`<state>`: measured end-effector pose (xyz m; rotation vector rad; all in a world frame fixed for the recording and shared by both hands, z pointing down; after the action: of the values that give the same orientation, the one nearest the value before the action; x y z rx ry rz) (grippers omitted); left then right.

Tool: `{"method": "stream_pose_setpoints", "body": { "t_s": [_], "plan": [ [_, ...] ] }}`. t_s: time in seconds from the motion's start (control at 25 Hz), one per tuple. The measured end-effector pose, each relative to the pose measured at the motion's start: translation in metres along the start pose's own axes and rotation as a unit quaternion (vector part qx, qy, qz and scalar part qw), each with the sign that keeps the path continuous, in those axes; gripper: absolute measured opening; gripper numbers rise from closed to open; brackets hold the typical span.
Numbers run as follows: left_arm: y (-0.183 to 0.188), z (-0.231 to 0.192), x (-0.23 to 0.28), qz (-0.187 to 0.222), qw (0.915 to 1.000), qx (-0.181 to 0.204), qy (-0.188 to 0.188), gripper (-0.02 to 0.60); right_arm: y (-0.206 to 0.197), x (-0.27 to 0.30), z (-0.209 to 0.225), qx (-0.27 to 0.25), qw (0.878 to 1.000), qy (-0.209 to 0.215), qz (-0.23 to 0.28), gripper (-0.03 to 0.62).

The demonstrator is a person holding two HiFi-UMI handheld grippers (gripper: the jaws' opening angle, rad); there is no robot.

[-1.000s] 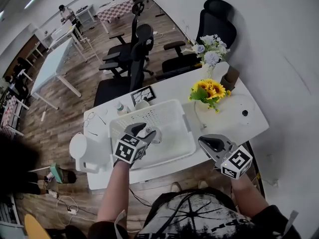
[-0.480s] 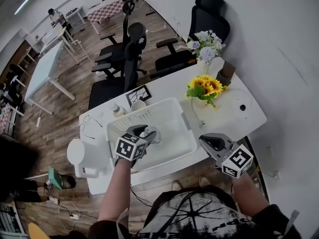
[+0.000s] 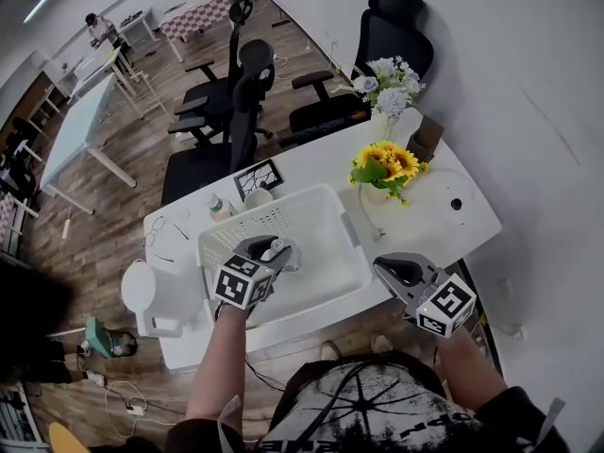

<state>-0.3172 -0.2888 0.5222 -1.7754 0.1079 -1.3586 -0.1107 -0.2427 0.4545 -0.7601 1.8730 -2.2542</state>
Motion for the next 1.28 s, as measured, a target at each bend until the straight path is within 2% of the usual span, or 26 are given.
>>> {"method": "stream_pose_setpoints", "body": {
  "t_s": [0.32,0.52,0.96,1.28],
  "plan": [
    [0.001,0.000,-0.003,0.005,0.9999,-0.013,0.003,0.150,0.003,0.000,-0.002,-0.007,1.000,0.006,-0.002,0.031],
    [0.009,0.000,-0.010,0.023,0.9995,-0.020,0.012,0.150,0.004,-0.005,0.000,-0.009,1.000,0.003,-0.001,0.031],
    [0.054,0.007,-0.054,0.101,0.9944,-0.022,0.019,0.150,0.008,-0.008,-0.002,-0.012,1.000,0.003,0.004,0.031],
    [0.094,0.028,-0.095,0.176,0.9843,-0.014,0.011,0.150,0.016,-0.008,-0.009,-0.021,1.000,0.009,0.009,0.031]
  ]
}}
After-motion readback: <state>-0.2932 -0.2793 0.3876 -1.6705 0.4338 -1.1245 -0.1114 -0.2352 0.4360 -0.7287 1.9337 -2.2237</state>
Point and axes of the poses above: the fingertips, and each gripper's own axes: x forward along the fingers, z to its right, y out of its top, the point moved 1 cm from there along -x, backward along the fingers, and after that the axes turned 9 degrees about -z, right-handed, at the moved point
